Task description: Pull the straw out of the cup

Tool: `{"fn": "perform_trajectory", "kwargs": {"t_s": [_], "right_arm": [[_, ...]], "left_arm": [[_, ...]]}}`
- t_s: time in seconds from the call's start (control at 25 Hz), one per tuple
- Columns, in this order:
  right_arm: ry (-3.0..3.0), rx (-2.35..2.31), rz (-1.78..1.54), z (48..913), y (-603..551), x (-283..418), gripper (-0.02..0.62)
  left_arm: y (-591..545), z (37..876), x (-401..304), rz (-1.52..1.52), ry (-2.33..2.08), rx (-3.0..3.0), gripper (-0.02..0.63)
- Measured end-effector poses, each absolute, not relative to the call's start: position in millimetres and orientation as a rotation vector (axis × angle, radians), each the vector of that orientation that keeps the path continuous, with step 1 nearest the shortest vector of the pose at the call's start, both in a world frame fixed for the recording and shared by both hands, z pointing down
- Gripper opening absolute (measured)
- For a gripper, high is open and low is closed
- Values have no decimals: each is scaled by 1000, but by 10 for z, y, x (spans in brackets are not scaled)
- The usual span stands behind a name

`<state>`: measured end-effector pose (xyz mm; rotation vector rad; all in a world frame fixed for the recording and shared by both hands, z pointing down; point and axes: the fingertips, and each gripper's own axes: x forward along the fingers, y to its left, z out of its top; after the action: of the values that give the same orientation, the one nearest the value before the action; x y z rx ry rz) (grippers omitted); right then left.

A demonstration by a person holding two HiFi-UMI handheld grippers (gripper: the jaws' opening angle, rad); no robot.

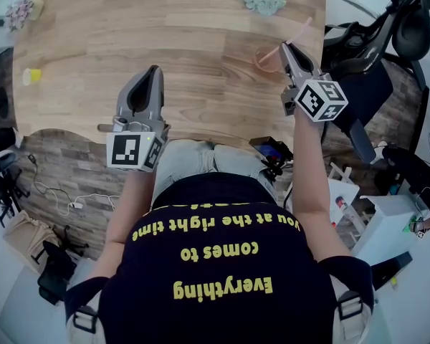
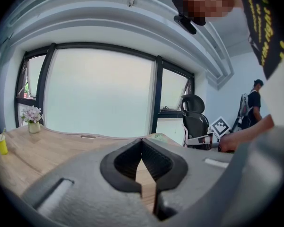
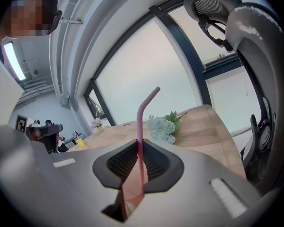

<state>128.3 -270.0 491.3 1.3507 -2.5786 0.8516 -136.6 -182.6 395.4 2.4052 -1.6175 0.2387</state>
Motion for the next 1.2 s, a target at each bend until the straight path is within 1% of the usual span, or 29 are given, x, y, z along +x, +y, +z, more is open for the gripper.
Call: {"fn": "perform_trajectory", "kwargs": {"t_s": [0.8,1.2], "right_arm": [[-2771,1428,659,4171,-2554,1418,40],[-2852,1441,590,3773,-2361,1527,40]], "left_arm": [[-1640,3755,-1309,176,-1665,2448,0],[-1525,3678,-1130,138,-1651,2474,0]]}}
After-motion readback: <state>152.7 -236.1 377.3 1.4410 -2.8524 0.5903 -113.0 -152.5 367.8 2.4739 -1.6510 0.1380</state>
